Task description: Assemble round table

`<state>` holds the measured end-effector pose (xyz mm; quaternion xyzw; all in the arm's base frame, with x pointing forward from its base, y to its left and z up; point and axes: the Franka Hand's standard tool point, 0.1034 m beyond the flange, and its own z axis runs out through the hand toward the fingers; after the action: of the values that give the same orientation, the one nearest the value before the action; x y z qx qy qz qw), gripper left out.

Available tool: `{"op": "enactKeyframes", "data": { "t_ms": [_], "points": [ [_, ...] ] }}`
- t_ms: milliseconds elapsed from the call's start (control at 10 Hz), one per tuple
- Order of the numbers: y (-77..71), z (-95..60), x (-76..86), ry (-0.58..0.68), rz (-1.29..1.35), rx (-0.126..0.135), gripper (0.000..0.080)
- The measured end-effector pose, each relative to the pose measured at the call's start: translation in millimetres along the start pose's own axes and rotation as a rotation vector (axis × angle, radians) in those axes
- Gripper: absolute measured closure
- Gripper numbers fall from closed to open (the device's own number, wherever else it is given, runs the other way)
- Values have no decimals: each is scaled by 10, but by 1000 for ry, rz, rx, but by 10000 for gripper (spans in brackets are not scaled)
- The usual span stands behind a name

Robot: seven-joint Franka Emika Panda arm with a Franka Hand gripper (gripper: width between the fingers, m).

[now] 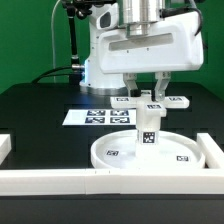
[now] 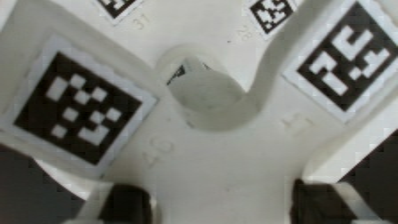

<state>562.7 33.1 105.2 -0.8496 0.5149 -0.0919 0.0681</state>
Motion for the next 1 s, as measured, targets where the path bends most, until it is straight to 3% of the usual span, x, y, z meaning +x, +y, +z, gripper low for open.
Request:
{"op": "enactKeyframes", "data": {
  "t_ms": [600, 900, 1000],
  "points": [
    [16, -5, 29, -7, 284, 2, 415],
    [23, 0, 33, -7, 290, 1, 401],
    [22, -10, 31, -7, 284, 3, 228]
  ]
}}
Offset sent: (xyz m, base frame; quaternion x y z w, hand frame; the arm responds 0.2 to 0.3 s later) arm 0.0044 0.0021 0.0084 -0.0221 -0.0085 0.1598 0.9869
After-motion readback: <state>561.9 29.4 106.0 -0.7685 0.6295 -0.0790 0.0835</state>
